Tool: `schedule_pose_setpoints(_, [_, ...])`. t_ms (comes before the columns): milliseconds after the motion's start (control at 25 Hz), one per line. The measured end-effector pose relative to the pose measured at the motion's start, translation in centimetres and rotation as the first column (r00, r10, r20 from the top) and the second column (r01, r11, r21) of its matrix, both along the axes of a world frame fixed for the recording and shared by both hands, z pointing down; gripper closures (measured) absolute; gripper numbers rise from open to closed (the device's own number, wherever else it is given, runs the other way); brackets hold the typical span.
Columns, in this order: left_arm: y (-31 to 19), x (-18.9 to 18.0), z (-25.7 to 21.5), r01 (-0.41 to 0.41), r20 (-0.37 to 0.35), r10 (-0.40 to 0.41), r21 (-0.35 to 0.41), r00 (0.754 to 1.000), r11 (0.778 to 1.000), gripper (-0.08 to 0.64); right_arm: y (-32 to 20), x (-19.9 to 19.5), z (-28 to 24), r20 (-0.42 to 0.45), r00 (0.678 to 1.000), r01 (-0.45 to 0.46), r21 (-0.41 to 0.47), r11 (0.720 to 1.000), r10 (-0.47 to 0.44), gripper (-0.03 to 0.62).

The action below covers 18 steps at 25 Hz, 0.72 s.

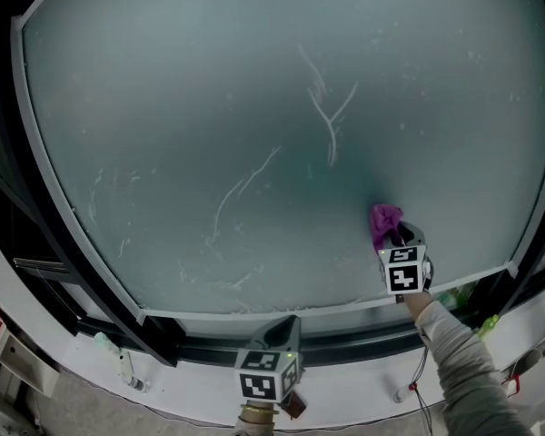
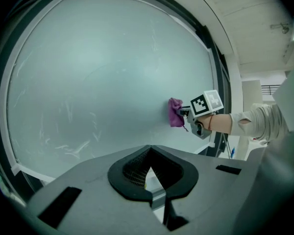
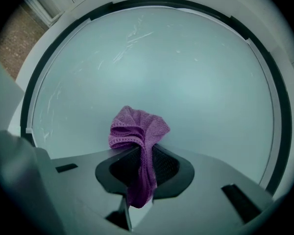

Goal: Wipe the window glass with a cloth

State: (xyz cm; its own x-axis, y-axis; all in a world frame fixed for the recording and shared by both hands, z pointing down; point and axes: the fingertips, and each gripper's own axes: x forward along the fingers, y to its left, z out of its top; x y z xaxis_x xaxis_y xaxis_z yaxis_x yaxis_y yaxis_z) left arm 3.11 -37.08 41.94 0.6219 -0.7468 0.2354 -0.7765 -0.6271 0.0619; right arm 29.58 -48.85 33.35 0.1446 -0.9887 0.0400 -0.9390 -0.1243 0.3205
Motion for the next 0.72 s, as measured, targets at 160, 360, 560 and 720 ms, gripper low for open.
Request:
schedule_pose_setpoints(160, [-0.2,0.8,-0.1,-0.018,0.001,0.018,0.004,1.0,1.0,0.555,0.5,1.8,0.5,0.002,0.999,-0.037,-0.011,0.999,0.037,0.534])
schedule_pose_setpoints(360, [-0.3,1.4,-0.4,-0.03,-0.005,0.03,0.013,1.0,0.999,0.555,1.0,2.5,1.0,0.005,0.999,-0.047,-0.022,0.999,0.048,0.534])
schedule_pose_setpoints(560, [-0.2,1.5,-0.3,-0.036,-0.008,0.036,0.014,0.999,0.999,0.555,2.5,1.4,1.0,0.04,0.999,-0.006,-0.014,1.0,0.006,0.534])
schedule_pose_setpoints(720, [0.2,1.3,-0.6,-0.038,-0.01,0.038,0.025,0.999,0.999,0.555,4.9,-0.4,1.0,0.063,0.997,0.051,-0.003,0.999,-0.051,0.534])
